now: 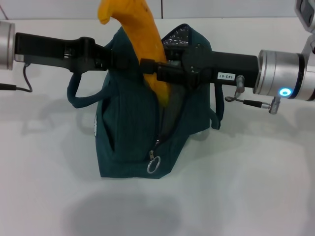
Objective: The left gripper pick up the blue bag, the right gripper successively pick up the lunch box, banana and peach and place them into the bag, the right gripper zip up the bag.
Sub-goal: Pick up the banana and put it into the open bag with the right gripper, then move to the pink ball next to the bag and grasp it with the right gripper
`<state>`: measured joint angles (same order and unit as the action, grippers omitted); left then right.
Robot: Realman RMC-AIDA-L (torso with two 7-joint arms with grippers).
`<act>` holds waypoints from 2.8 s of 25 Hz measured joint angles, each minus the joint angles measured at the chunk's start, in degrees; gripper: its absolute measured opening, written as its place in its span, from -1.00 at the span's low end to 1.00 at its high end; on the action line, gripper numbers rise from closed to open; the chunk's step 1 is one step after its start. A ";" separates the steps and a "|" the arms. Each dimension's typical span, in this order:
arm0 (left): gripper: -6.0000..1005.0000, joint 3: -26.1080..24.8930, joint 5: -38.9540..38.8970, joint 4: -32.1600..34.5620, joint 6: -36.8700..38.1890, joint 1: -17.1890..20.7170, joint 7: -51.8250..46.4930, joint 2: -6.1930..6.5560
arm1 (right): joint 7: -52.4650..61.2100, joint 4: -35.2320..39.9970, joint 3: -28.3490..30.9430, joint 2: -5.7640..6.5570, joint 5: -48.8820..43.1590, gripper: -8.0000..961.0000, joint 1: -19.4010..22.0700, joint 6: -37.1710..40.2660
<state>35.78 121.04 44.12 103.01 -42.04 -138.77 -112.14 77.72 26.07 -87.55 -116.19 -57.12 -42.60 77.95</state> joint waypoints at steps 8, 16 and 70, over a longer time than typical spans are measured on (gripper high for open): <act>-0.91 0.07 -0.22 0.00 0.00 0.20 0.15 0.00 | 0.53 -2.71 -1.13 0.00 3.11 0.21 0.38 0.28; -0.91 0.25 -0.29 0.00 0.17 0.38 0.17 0.00 | 1.15 -2.15 -1.58 0.01 4.04 0.24 1.35 2.60; -0.91 0.35 -0.86 0.00 0.01 -0.82 0.95 -0.18 | 5.79 -10.02 1.47 -0.01 -13.29 0.79 -6.87 -38.76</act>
<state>36.13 120.18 44.12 103.01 -42.86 -137.82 -112.32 83.50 16.05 -86.08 -116.20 -70.42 -49.48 39.19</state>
